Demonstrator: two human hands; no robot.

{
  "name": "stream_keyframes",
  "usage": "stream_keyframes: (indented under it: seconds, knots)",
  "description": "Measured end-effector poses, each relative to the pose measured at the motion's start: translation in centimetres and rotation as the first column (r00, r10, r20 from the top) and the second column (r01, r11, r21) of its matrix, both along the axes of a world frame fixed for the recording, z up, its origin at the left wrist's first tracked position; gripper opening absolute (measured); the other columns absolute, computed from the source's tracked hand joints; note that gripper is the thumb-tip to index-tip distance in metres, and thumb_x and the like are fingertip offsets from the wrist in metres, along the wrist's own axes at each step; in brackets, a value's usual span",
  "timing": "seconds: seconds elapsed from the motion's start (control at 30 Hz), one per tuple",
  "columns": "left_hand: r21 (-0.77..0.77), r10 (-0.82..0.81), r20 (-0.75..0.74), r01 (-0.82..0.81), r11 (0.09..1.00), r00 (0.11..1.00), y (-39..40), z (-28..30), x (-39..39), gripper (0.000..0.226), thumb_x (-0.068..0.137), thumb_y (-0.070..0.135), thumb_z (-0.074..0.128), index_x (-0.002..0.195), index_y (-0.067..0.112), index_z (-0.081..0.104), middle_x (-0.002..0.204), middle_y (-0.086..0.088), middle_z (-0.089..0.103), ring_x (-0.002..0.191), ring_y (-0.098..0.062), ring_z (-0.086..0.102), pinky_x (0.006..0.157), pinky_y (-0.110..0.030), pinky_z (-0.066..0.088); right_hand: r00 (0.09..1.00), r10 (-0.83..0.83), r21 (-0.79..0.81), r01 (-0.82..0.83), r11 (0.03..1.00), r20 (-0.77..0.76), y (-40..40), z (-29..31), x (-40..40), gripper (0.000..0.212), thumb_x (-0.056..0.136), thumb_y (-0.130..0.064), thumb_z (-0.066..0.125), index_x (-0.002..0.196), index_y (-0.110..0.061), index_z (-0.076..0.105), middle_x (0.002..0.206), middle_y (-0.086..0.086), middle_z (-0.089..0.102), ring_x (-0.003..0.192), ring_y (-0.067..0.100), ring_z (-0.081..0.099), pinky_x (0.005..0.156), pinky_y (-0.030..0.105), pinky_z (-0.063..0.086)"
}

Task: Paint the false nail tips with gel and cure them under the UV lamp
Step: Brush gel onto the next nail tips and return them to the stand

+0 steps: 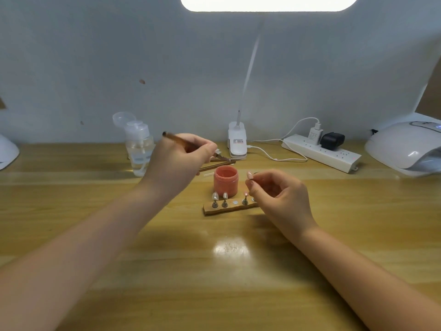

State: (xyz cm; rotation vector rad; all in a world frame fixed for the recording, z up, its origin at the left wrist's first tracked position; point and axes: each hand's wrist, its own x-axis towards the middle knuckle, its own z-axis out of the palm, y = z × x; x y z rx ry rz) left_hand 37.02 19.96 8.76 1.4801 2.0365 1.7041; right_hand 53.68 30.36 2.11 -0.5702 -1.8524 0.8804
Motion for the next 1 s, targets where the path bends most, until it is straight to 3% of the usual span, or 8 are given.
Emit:
stream_keyframes:
  seconds: [0.13,0.2,0.27,0.4,0.57,0.77,0.9,1.0]
  knots:
    - [-0.174,0.038,-0.210,-0.076,0.982,0.977,2.4,1.6,-0.7,0.017,0.093,0.018,0.057,0.080,0.016,0.069,0.065,0.007,0.067,0.056,0.003,0.060,0.056,-0.018,0.048,0.998,0.051,-0.055,-0.052,0.997,-0.030,-0.4,-0.1,-0.2,0.005,0.082,-0.006,0.074,0.085,-0.010,0.074,0.076,0.004,0.073,0.071,0.022,0.070,0.070,0.047,0.057]
    - [-0.258,0.041,-0.296,-0.121,0.959,0.954,3.4,2.0,-0.8,0.018,0.091,0.016,0.055,0.083,0.009,0.069,0.073,-0.003,0.069,0.071,-0.010,0.065,0.065,-0.029,0.054,0.998,0.061,-0.028,-0.062,0.998,-0.029,-0.7,-0.2,-0.3,0.008,0.081,-0.005,0.074,0.085,-0.012,0.074,0.077,0.002,0.073,0.070,0.021,0.070,0.069,0.046,0.058]
    - [-0.337,0.021,-0.319,-0.134,0.932,0.947,4.4,2.2,-0.9,0.021,0.090,0.016,0.055,0.081,0.003,0.069,0.081,-0.013,0.070,0.080,-0.026,0.065,0.070,-0.039,0.052,0.998,0.065,-0.001,-0.065,0.998,-0.027,-0.8,-0.3,-0.4,0.011,0.080,-0.003,0.074,0.085,-0.013,0.074,0.076,0.002,0.073,0.069,0.021,0.069,0.068,0.046,0.057]
    - [-0.456,-0.018,-0.313,-0.134,0.880,0.950,5.6,1.8,-0.6,0.026,0.089,0.017,0.056,0.085,-0.005,0.070,0.093,-0.021,0.070,0.081,-0.031,0.063,0.062,-0.036,0.044,0.998,0.063,0.039,-0.062,0.997,-0.027,-0.6,-0.5,-0.6,0.008,0.080,-0.003,0.074,0.084,-0.009,0.075,0.075,0.003,0.072,0.068,0.023,0.069,0.067,0.047,0.056]
    - [-0.518,-0.019,-0.278,-0.133,0.845,0.960,6.2,1.1,-0.1,0.024,0.089,0.017,0.058,0.082,-0.001,0.071,0.068,-0.006,0.059,0.062,-0.016,0.052,0.051,-0.025,0.035,0.997,0.076,0.078,-0.073,0.994,-0.029,-0.5,-0.6,-0.6,0.010,0.081,-0.004,0.074,0.087,-0.012,0.075,0.076,0.000,0.073,0.067,0.019,0.068,0.065,0.043,0.056]
    - [-0.318,0.138,0.007,-0.129,0.939,0.990,5.7,1.1,-1.6,0.023,0.086,0.011,0.057,0.065,0.011,0.066,0.060,0.002,0.068,0.061,-0.011,0.056,0.059,-0.026,0.043,0.997,0.075,0.074,-0.073,0.995,-0.026,-0.4,-0.7,-0.6,0.010,0.081,-0.004,0.074,0.089,-0.012,0.075,0.079,0.001,0.073,0.068,0.019,0.067,0.065,0.043,0.056]
    - [-0.192,0.252,0.259,-0.206,0.960,0.933,4.7,0.1,-3.2,0.016,0.087,0.014,0.059,0.074,0.007,0.065,0.047,0.006,0.064,0.040,-0.002,0.054,0.040,-0.017,0.043,0.998,0.055,0.072,-0.056,0.996,0.021,-0.4,-0.6,-0.5,0.011,0.081,-0.006,0.074,0.090,-0.012,0.076,0.080,-0.001,0.072,0.067,0.016,0.066,0.062,0.042,0.055]
    - [-0.177,0.271,0.367,-0.219,0.960,0.890,4.0,-0.8,-4.1,0.018,0.089,0.019,0.062,0.079,0.005,0.065,0.054,0.002,0.067,0.039,-0.003,0.056,0.039,-0.018,0.045,0.998,0.042,0.091,-0.045,0.995,0.042,-0.5,-0.5,-0.5,0.010,0.082,-0.008,0.074,0.090,-0.014,0.076,0.080,-0.003,0.072,0.067,0.016,0.064,0.061,0.040,0.054]
